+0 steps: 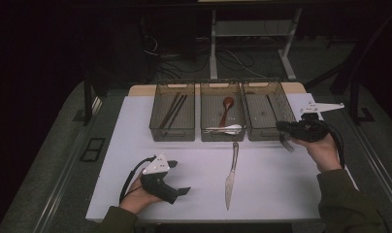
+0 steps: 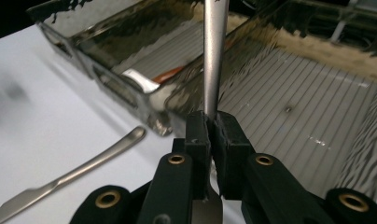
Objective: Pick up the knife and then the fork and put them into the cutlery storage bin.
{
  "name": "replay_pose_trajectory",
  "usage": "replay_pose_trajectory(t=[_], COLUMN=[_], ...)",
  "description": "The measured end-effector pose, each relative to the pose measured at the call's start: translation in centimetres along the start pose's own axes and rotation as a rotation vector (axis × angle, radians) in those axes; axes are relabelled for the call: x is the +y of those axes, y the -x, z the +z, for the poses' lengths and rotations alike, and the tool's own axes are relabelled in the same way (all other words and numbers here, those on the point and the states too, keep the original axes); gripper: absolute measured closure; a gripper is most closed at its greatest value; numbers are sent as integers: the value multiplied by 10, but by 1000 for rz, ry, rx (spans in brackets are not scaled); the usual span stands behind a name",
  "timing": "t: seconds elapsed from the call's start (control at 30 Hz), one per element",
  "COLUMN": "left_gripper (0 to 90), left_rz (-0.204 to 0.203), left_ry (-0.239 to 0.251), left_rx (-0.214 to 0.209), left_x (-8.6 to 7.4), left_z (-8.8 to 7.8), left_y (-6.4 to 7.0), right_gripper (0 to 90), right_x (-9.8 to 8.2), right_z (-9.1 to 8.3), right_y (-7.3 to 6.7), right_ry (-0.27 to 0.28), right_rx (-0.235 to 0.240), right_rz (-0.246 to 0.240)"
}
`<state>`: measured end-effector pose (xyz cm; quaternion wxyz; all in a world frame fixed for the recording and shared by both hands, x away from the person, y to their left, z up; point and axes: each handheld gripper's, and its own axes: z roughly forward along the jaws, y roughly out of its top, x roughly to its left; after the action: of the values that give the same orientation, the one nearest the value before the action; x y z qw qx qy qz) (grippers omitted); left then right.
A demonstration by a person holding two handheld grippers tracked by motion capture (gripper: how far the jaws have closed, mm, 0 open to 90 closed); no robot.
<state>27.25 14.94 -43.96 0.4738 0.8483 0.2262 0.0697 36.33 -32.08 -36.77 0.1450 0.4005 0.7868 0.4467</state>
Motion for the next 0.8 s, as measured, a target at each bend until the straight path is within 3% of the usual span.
replay_pose_trajectory(t=[0.43, 0.8], left_gripper=[0, 0], left_rz=[2, 1], left_ry=[2, 2], left_rx=[1, 0], left_x=[0, 0], left_z=[0, 0], left_y=[0, 0], right_gripper=[839, 838], right_x=[45, 62], right_z=[9, 35], right_y=[13, 41], right_ry=[33, -12], right_rx=[-59, -107], right_rz=[-28, 8])
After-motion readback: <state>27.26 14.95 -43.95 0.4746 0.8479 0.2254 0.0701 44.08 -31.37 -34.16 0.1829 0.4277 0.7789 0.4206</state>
